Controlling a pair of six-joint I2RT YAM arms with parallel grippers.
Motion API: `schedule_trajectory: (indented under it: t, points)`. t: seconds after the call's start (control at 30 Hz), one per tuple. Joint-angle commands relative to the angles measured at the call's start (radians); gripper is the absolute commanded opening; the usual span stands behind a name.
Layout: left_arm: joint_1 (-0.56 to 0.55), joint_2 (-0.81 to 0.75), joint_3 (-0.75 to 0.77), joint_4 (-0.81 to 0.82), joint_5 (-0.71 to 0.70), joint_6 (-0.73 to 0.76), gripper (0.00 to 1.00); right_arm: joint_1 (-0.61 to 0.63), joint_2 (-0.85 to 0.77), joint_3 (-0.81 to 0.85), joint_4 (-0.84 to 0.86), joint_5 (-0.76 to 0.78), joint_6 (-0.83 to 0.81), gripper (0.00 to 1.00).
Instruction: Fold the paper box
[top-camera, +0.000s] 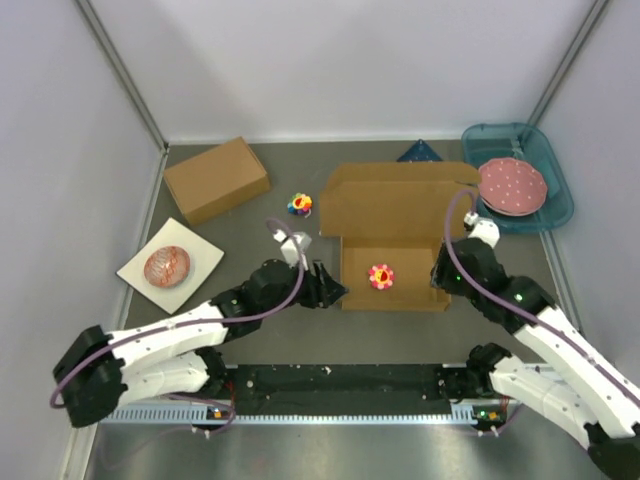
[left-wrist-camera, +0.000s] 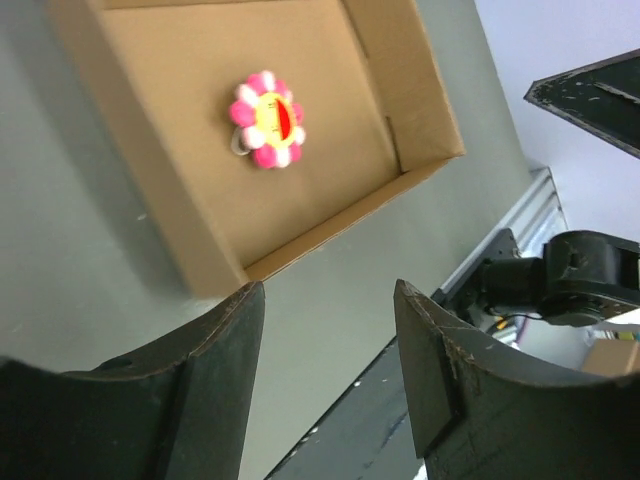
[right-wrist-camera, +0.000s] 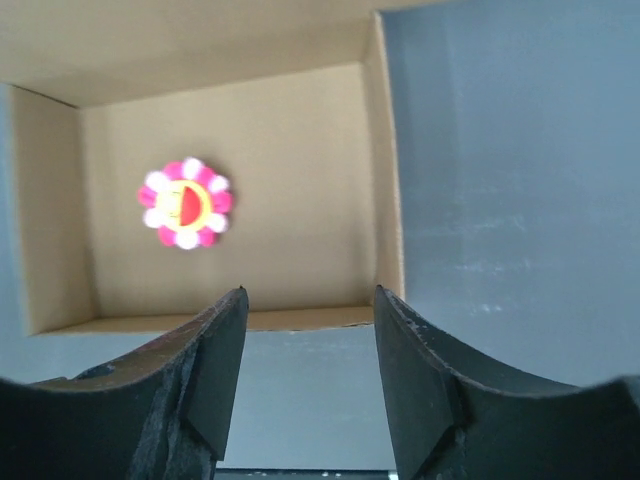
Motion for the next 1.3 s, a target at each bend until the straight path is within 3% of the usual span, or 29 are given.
schedule_trajectory:
  t: [0.0, 0.13, 0.3, 0.5, 0.7, 0.93, 1.27]
  points:
    - [-0.003, -0.228, -0.126, -0.084, -0.149, 0.007, 0.59, 0.006, 0.106, -0.034, -0.008, 0.118, 0.110, 0.56]
    - [-0.003, -0.408, -0.186, -0.178, -0.220, 0.013, 0.59, 0.005, 0.159, -0.069, 0.061, 0.189, 0.128, 0.62]
    - [-0.003, -0.575, -0.244, -0.279, -0.279, 0.016, 0.59, 0.006, 0.288, -0.080, 0.095, 0.314, 0.159, 0.63]
    - [-0.005, -0.677, -0.319, -0.296, -0.306, -0.010, 0.59, 0.005, 0.400, -0.105, 0.245, 0.278, 0.139, 0.61]
    - [-0.003, -0.739, -0.324, -0.371, -0.318, -0.012, 0.59, 0.002, 0.482, -0.138, 0.342, 0.238, 0.091, 0.50]
    - [-0.005, -0.766, -0.342, -0.367, -0.352, -0.003, 0.59, 0.010, 0.463, -0.187, 0.437, 0.181, 0.044, 0.27]
    - [-0.003, -0.680, -0.290, -0.347, -0.398, 0.034, 0.59, 0.149, 0.494, -0.210, 0.503, 0.112, 0.010, 0.15]
